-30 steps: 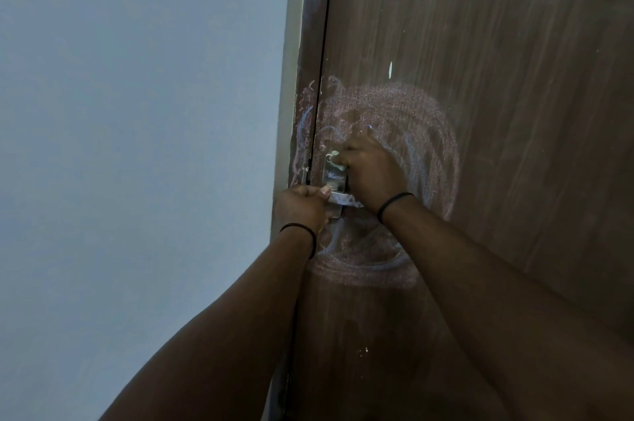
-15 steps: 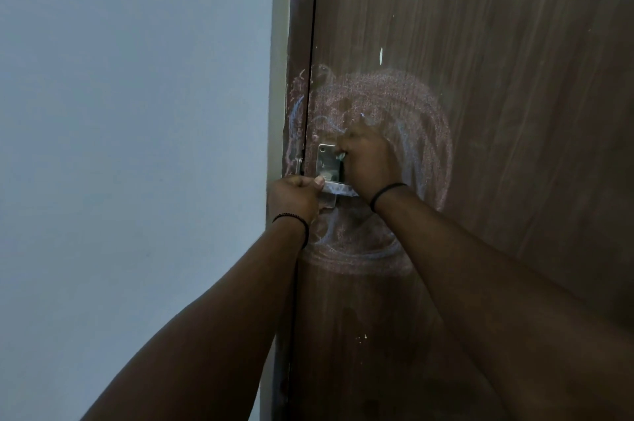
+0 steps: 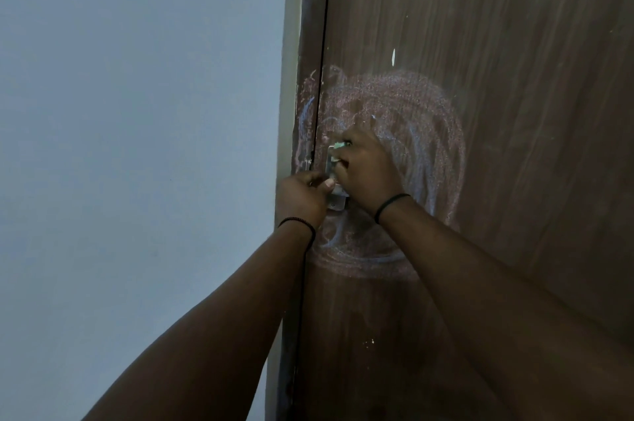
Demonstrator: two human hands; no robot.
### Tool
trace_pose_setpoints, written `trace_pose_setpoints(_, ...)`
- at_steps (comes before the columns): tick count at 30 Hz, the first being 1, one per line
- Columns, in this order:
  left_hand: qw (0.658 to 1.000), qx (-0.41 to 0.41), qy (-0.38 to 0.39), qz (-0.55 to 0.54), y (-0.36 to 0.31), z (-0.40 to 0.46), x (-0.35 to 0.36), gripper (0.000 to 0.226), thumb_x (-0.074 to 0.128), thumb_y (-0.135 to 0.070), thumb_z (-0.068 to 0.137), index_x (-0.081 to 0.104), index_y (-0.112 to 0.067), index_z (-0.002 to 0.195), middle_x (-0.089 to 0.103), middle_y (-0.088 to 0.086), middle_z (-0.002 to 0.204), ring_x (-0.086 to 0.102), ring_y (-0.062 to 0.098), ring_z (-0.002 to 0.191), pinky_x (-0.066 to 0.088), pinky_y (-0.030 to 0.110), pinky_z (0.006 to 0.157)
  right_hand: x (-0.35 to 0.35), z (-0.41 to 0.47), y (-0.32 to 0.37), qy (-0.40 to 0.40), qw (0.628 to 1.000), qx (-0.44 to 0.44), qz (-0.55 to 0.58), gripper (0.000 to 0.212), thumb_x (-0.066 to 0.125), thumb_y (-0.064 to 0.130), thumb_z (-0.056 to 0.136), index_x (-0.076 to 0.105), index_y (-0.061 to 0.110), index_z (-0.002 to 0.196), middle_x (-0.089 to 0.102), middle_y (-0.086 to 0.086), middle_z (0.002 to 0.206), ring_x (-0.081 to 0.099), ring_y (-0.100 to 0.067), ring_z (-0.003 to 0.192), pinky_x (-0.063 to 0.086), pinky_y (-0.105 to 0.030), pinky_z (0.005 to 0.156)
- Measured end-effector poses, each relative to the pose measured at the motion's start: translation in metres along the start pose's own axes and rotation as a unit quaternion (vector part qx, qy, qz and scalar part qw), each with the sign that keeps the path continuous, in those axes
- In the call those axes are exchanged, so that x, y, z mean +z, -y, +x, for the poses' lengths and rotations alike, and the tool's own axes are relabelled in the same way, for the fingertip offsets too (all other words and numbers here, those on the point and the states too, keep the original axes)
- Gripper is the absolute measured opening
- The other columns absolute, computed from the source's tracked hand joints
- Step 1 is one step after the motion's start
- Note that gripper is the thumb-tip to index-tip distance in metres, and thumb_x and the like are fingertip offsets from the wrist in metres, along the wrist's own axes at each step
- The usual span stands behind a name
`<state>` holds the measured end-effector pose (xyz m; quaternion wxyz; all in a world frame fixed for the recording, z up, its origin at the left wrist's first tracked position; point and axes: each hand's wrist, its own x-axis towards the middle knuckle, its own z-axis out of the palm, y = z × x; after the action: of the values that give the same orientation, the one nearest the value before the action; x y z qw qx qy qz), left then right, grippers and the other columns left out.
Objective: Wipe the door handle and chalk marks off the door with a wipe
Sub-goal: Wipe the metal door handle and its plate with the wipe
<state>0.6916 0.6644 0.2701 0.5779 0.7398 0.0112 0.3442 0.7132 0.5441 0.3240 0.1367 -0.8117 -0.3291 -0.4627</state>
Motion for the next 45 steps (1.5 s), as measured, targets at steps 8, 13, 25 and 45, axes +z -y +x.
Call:
trace_pose_setpoints(8, 0.996, 0.011, 0.007, 0.083, -0.005, 0.001, -0.006, 0.024, 0.071, -0.031, 0.083, 0.074, -0.019, 0.104, 0.069, -0.003, 0.083, 0.064, 0.015, 0.078, 0.039, 0.02, 0.058, 0.001, 0.023, 0.017, 0.038, 0.999, -0.009, 0.02, 0.022, 0.053, -0.002, 0.076, 0.069, 0.011, 0.085, 0.066, -0.004, 0.084, 0.054, -0.019, 0.079, 0.049, -0.034, 0.068)
trace_pose_setpoints(13, 0.995, -0.003, 0.01, 0.101, -0.004, 0.003, -0.011, 0.022, 0.076, -0.037, 0.079, 0.074, -0.021, 0.094, 0.07, -0.002, 0.081, 0.061, 0.014, 0.072, 0.042, 0.024, 0.058, -0.002, 0.017, 0.004, 0.105, 0.991, -0.085, 0.012, 0.016, 0.063, -0.004, 0.071, 0.073, 0.008, 0.07, 0.067, -0.008, 0.07, 0.058, -0.025, 0.072, 0.048, -0.036, 0.066)
trace_pose_setpoints(25, 0.995, 0.009, 0.005, 0.104, -0.006, 0.002, -0.01, 0.021, 0.076, -0.038, 0.079, 0.071, -0.021, 0.09, 0.067, -0.003, 0.08, 0.063, 0.018, 0.078, 0.047, 0.028, 0.067, -0.006, 0.009, -0.011, 0.099, 0.993, -0.058, 0.022, 0.011, 0.068, 0.001, 0.074, 0.077, 0.007, 0.078, 0.068, -0.01, 0.081, 0.061, -0.025, 0.081, 0.05, -0.036, 0.07)
trace_pose_setpoints(45, 0.964, 0.147, 0.063, 0.213, -0.019, 0.003, -0.007, 0.038, 0.064, -0.014, 0.089, 0.06, -0.012, 0.127, 0.069, 0.015, 0.111, 0.065, 0.031, 0.102, 0.053, 0.045, 0.088, -0.013, 0.035, -0.004, 0.043, 0.997, 0.053, 0.024, 0.024, 0.056, 0.0, 0.083, 0.076, 0.008, 0.093, 0.069, -0.012, 0.098, 0.062, -0.026, 0.091, 0.052, -0.037, 0.082)
